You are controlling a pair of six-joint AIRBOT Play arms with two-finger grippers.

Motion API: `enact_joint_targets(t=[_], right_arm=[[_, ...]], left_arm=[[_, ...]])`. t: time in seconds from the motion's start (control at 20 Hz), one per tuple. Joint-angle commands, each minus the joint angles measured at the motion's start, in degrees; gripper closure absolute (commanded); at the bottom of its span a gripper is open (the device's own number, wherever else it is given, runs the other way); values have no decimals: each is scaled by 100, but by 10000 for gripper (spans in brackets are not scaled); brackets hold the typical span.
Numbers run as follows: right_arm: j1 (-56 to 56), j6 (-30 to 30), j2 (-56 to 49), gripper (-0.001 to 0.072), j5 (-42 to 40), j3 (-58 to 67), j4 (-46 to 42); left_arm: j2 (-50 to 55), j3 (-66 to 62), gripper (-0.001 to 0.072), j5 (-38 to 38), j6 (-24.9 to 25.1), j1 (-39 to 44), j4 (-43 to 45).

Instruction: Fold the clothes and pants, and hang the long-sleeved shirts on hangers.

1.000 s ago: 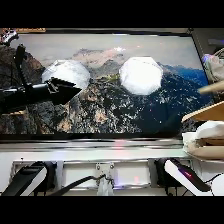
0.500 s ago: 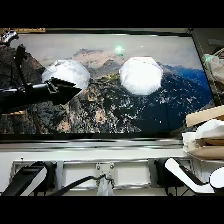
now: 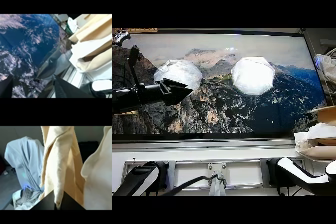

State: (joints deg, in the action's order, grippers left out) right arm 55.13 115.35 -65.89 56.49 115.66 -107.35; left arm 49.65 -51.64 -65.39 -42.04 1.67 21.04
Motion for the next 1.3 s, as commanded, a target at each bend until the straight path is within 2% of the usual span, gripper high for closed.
enact_joint_targets(t=[0.0, 0.2, 0.45, 0.6, 0.7, 0.85, 1.05, 1.25], right_arm=[[426, -256, -138, 681, -208, 4, 645], [765, -599, -299, 681, -140, 4, 1113], [1231, -577, -267, 681, -9, 4, 1213], [1665, -566, -247, 681, -11, 7, 1672], [1847, -796, -245, 681, 70, 7, 1912], [2149, -785, -170, 681, 278, 4, 1921], [3187, -651, 4, 681, 358, 4, 2380], [4463, -645, 81, 680, 555, 4, 3292]], left_arm=[[2, 2, 236, 2, 0, 4, 15], [2, 2, 236, 2, 2, 4, -4], [2, 2, 236, 0, 0, 4, -4], [2, 2, 236, -2, 0, 4, -4], [2, 2, 236, -2, -2, 4, -7], [2, 2, 236, -4, 0, 4, -7], [2, 2, 236, -26, 0, 4, -2], [2, 2, 236, -26, 0, 4, -4]])
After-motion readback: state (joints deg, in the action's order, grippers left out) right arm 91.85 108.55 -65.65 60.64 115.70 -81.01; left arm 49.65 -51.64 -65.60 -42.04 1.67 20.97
